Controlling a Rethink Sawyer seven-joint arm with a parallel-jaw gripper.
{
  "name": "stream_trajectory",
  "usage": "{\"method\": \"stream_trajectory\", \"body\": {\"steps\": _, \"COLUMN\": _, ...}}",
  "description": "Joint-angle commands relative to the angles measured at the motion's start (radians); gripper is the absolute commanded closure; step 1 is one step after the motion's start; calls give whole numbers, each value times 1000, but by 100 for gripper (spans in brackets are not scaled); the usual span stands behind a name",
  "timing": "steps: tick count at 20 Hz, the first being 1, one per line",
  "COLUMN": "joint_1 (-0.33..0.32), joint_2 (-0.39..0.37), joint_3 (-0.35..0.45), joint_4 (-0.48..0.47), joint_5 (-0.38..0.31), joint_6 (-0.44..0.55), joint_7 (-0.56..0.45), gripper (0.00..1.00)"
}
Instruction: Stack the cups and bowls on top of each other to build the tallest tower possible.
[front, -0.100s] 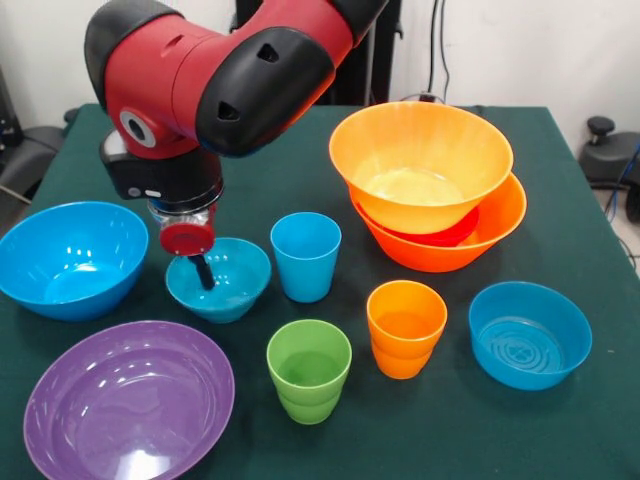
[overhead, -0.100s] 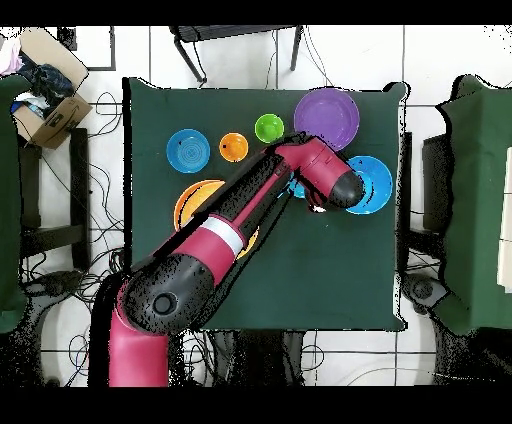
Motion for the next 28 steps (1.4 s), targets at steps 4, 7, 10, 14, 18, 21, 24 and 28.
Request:
{"method": "stream_trajectory", "body": {"steps": 4, "joint_1": -14, "joint_2": 9, "joint_3": 198, "joint_4": 45, "joint_5": 55, "joint_6": 99, "joint_7": -315, "gripper": 100}}
{"method": "stream_trajectory", "body": {"steps": 7, "joint_1": -3, "joint_2": 1, "joint_3": 167, "joint_4": 68, "joint_5": 43, "joint_6": 110, "joint_7": -241, "gripper": 100}}
{"method": "stream_trajectory", "body": {"steps": 10, "joint_1": 12, "joint_2": -34, "joint_3": 166, "joint_4": 103, "joint_5": 42, "joint_6": 131, "joint_7": -320, "gripper": 100}}
{"method": "stream_trajectory", "body": {"steps": 14, "joint_1": 51, "joint_2": -91, "joint_3": 151, "joint_4": 175, "joint_5": 51, "joint_6": 114, "joint_7": -301, "gripper": 100}}
{"method": "stream_trajectory", "body": {"steps": 18, "joint_1": 98, "joint_2": -156, "joint_3": 128, "joint_4": 255, "joint_5": 38, "joint_6": 76, "joint_7": -286, "gripper": 100}}
{"method": "stream_trajectory", "body": {"steps": 21, "joint_1": 126, "joint_2": -199, "joint_3": 111, "joint_4": 307, "joint_5": 21, "joint_6": 56, "joint_7": -279, "gripper": 100}}
{"method": "stream_trajectory", "body": {"steps": 24, "joint_1": 163, "joint_2": -247, "joint_3": 94, "joint_4": 366, "joint_5": 8, "joint_6": 41, "joint_7": -256, "gripper": 100}}
{"method": "stream_trajectory", "body": {"steps": 28, "joint_1": 229, "joint_2": -319, "joint_3": 71, "joint_4": 443, "joint_5": -3, "joint_6": 24, "joint_7": -206, "gripper": 100}}
